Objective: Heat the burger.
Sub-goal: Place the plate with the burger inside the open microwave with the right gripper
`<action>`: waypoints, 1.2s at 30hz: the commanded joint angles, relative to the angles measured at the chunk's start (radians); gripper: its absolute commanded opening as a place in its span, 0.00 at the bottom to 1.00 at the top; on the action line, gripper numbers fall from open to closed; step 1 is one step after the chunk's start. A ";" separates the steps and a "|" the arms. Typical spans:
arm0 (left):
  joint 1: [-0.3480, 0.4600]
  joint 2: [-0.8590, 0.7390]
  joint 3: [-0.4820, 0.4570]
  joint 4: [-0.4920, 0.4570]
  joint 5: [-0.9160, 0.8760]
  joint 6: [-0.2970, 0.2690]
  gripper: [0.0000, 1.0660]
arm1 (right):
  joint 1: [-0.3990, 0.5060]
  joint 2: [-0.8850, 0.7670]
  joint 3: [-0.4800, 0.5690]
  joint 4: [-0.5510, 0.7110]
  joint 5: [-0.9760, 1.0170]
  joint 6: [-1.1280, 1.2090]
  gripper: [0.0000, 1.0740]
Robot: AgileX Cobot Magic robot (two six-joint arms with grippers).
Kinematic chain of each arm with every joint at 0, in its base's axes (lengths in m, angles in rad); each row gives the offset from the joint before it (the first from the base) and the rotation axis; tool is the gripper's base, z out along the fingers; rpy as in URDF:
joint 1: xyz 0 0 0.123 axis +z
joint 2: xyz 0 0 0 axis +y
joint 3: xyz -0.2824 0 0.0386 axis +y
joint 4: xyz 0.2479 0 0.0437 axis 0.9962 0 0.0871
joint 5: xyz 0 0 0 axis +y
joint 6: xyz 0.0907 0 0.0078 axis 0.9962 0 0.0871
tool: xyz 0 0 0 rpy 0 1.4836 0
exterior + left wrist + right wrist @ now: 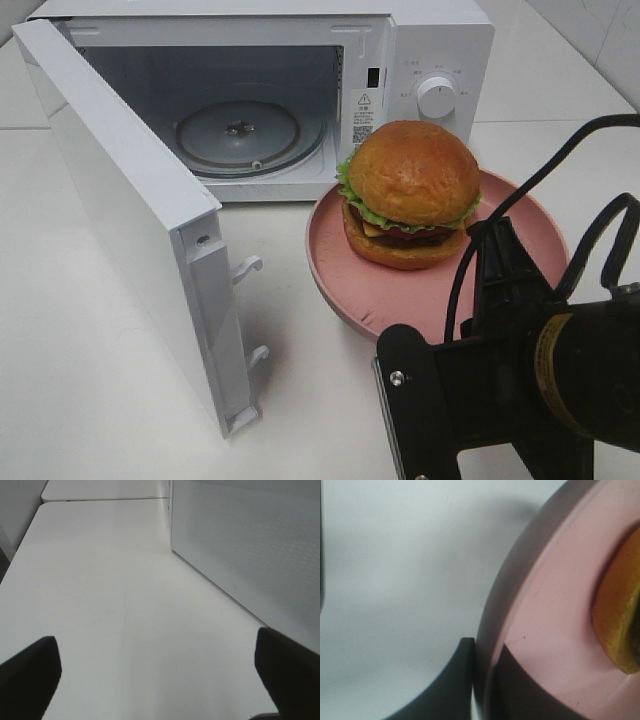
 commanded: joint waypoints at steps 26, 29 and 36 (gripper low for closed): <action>0.001 -0.003 0.000 -0.007 -0.009 0.000 0.92 | -0.445 -0.011 -0.002 0.246 -0.427 -0.896 0.00; 0.001 -0.003 0.000 -0.007 -0.009 0.000 0.92 | -0.495 -0.011 -0.002 0.357 -0.451 -1.058 0.00; 0.001 -0.003 0.000 -0.007 -0.009 0.000 0.92 | -0.606 -0.011 -0.011 0.656 -0.486 -1.449 0.00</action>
